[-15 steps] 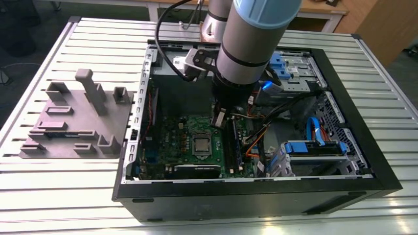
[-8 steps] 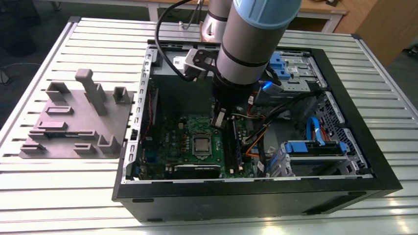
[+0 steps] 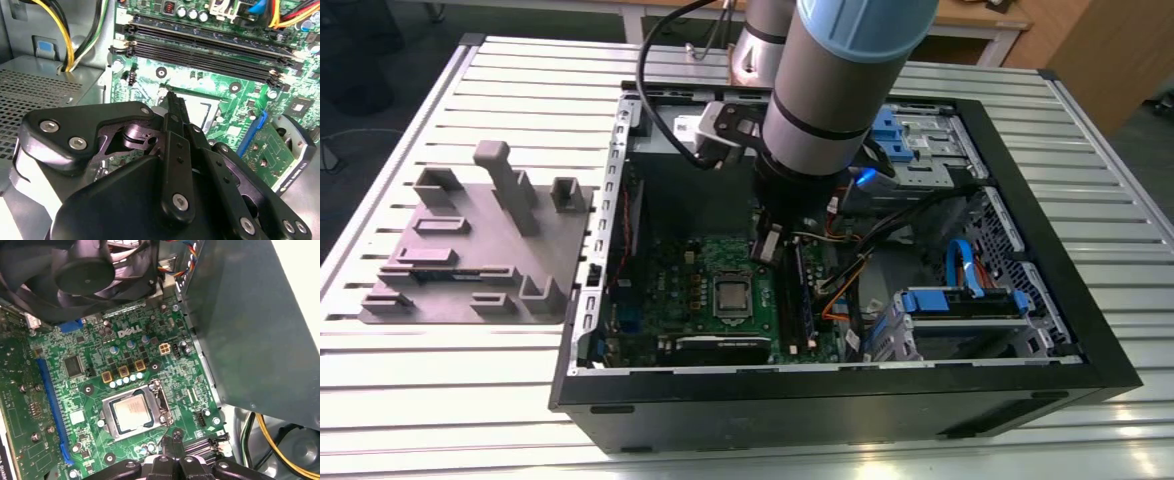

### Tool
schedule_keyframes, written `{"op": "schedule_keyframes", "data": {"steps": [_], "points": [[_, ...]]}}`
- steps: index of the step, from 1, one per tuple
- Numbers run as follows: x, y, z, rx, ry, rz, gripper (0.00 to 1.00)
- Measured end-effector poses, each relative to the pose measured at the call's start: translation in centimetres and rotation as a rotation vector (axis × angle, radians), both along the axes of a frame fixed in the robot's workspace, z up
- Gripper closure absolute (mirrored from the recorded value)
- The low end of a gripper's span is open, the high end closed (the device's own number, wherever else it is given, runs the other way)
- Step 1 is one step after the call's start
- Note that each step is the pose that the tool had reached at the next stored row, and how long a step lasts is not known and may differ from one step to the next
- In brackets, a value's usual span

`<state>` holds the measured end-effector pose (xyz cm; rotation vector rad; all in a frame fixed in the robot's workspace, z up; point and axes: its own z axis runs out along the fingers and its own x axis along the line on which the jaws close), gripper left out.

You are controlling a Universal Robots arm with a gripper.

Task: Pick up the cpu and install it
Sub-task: 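Install the first cpu locking lever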

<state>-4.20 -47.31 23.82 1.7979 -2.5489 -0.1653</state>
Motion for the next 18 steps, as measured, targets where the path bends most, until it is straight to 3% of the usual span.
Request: {"op": "schedule_keyframes", "data": {"steps": [9,13,15,18], "points": [[0.00,-0.09,-0.20,-0.0011,0.0001,0.085,0.90],[0.00,-0.27,-0.24,-0.0471,0.0021,0.088,0.90],[0.00,-0.29,-0.33,-0.0500,0.0019,0.101,0.90],[0.01,-0.29,-0.54,-0.0501,0.0006,0.150,0.90]]}}
